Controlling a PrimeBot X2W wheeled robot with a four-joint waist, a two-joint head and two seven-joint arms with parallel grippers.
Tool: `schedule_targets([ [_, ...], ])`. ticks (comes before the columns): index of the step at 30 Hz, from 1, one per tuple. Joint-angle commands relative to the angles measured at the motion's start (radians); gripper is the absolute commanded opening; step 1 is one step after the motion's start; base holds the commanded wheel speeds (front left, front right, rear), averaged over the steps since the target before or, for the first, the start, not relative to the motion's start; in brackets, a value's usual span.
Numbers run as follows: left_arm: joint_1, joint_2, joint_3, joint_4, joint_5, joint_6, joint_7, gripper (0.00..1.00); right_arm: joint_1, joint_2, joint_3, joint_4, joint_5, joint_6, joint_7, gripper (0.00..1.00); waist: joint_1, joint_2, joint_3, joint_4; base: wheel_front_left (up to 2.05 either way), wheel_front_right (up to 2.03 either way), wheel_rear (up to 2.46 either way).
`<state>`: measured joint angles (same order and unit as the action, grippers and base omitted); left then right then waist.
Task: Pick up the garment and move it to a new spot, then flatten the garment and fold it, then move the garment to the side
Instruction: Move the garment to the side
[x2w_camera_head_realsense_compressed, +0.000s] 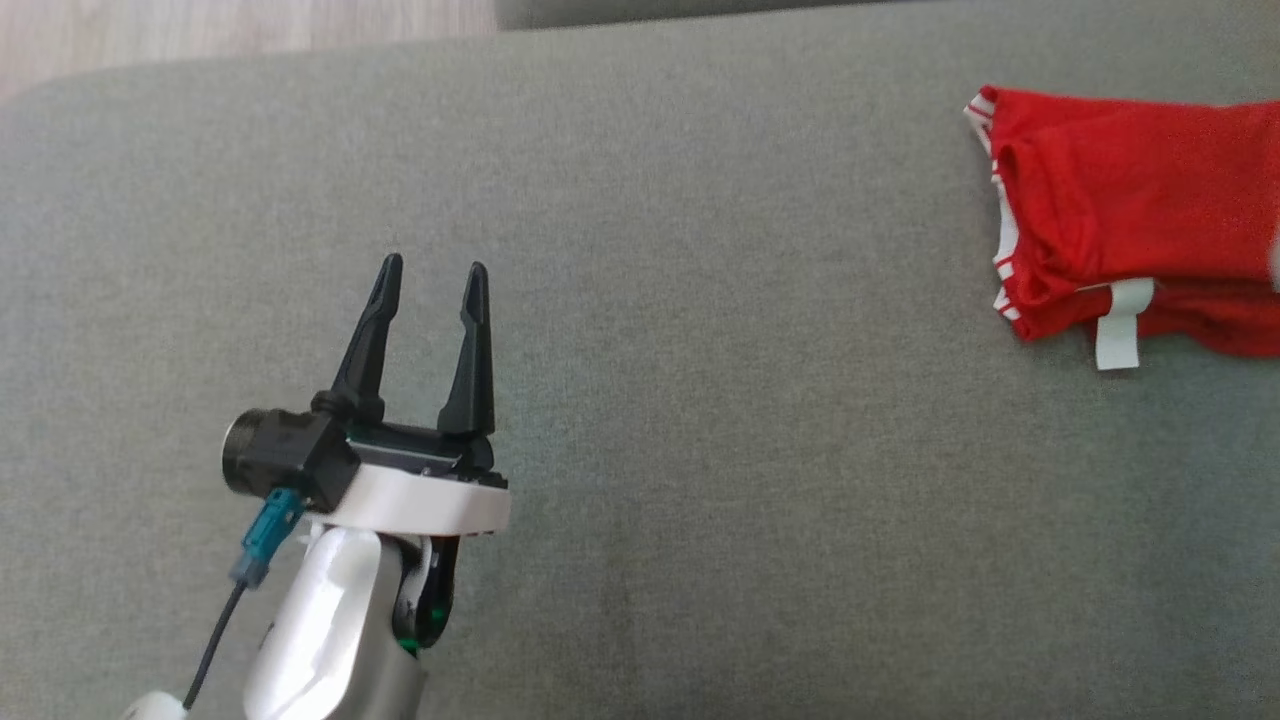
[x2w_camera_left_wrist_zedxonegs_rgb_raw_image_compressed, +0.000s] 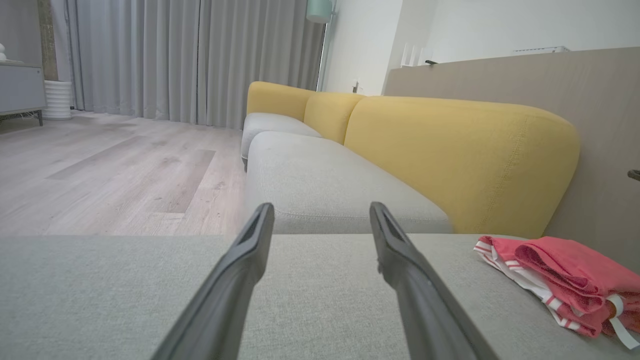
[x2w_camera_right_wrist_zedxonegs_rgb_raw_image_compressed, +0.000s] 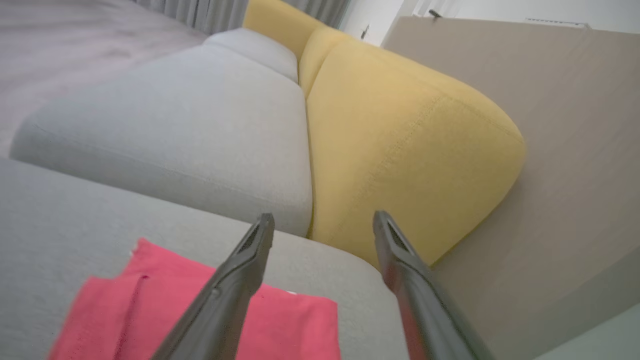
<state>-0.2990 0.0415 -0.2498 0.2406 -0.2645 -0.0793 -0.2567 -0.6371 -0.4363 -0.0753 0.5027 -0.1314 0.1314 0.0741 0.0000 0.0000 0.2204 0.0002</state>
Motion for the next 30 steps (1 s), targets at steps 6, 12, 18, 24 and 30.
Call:
schedule_targets([
  [6,0.017,0.009,0.049,-0.040,0.000,0.015,-0.005,1.00,0.068,0.149,0.018,-0.181,0.058,-0.001,-0.050,1.00,0.0000,0.0000,-0.082,0.005,0.00,0.00,0.00],
  [12,0.044,0.009,0.067,-0.055,0.006,0.029,-0.005,1.00,0.136,0.280,0.028,-0.279,0.119,-0.001,-0.079,1.00,0.0000,0.0000,-0.117,0.018,0.00,0.00,0.00],
  [18,0.094,0.009,0.085,-0.037,-0.032,0.031,-0.005,1.00,0.278,0.380,0.013,-0.320,0.208,-0.001,-0.159,1.00,0.0000,0.0000,-0.167,0.032,0.00,0.00,0.00],
  [24,0.137,0.009,0.098,-0.033,-0.073,0.028,-0.005,1.00,0.411,0.386,0.052,-0.258,0.356,-0.001,-0.262,1.00,0.0000,0.0000,-0.197,0.035,0.00,0.00,0.00],
  [30,0.177,0.009,0.097,0.003,-0.073,0.009,-0.005,1.00,0.504,0.386,0.072,-0.199,0.326,-0.001,-0.328,1.00,0.0000,0.0000,-0.216,0.031,0.00,0.00,0.00],
])
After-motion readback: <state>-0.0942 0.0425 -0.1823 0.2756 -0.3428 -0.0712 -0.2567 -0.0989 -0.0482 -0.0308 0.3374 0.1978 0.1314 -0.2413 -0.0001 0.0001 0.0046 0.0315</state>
